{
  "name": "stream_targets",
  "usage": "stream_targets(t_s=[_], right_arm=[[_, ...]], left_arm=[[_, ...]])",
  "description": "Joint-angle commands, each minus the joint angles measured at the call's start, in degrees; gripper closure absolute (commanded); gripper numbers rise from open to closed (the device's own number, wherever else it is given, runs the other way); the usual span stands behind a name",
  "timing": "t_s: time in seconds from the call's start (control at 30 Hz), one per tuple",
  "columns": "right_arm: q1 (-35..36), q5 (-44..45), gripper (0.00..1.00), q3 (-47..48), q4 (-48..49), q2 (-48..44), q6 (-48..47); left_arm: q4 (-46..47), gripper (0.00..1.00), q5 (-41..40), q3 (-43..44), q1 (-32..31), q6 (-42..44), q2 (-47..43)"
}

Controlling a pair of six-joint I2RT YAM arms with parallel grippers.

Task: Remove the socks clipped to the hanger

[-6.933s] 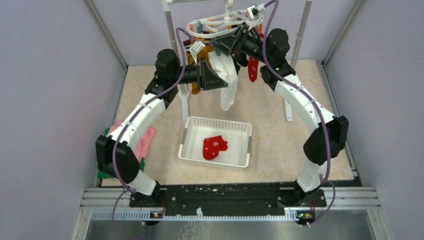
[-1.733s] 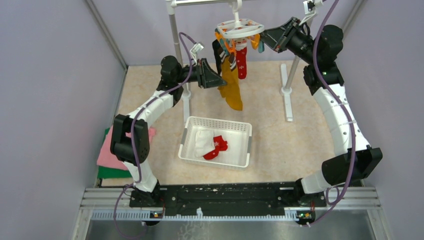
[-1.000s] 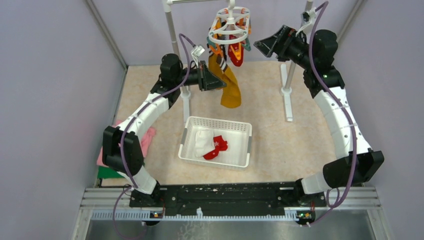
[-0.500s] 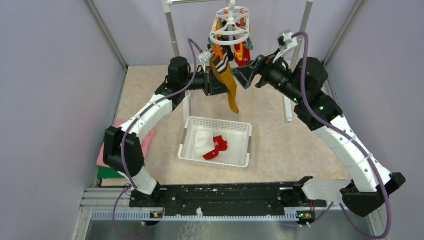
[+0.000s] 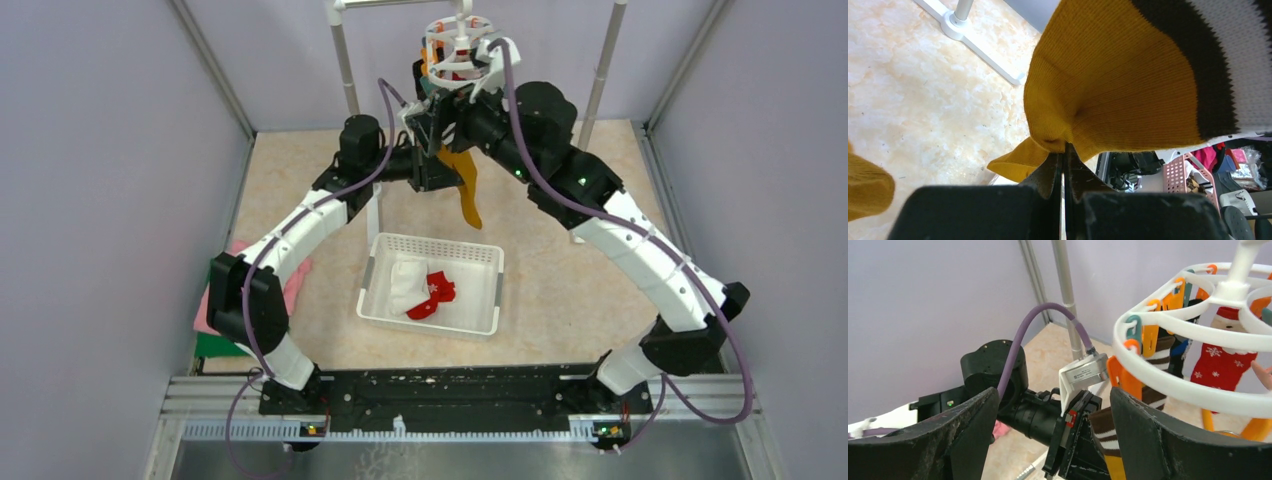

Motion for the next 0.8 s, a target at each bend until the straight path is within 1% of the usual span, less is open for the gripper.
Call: stream_targets(t_s=[0.0, 0.17, 0.23, 0.33, 0.5, 0.63, 0.77], right_arm=[[3.53, 10.69, 0.21, 6.21, -4.33, 2.77, -4.83], [7.28, 21.93, 0.3, 7.46, -3.2, 4.73, -9.78], [8.45, 25.9, 0.31, 7.59, -2.33, 5.42, -12.98], [9.02, 30.5, 0.33, 7.33, -1.49, 5.71, -14.24], [9.12, 32.7, 0.36, 4.67, 1.04, 4.43, -14.99], [9.12, 30.49, 0.37, 6.17, -0.99, 3.94, -13.47], [9.12, 31.32, 0.36, 6.56, -1.33, 3.69, -13.1]], left_arm=[[1.4, 1.0, -1.31, -0.41, -0.75, -0.87, -2.51], [1.68, 1.0, -2.16, 0.01, -1.21, -1.59, -2.17], [1.85, 1.0, -2.2, 0.26, -1.47, -1.62, -2.18], [1.86, 1.0, -2.35, 0.45, -1.79, -1.62, -2.07], [1.82, 1.0, -2.57, 0.44, -2.74, -1.27, -1.91], [1.86, 1.0, -2.68, 0.78, -2.91, -1.35, -1.69], [1.95, 1.0, -2.62, 1.1, -3.19, -1.48, -1.59]])
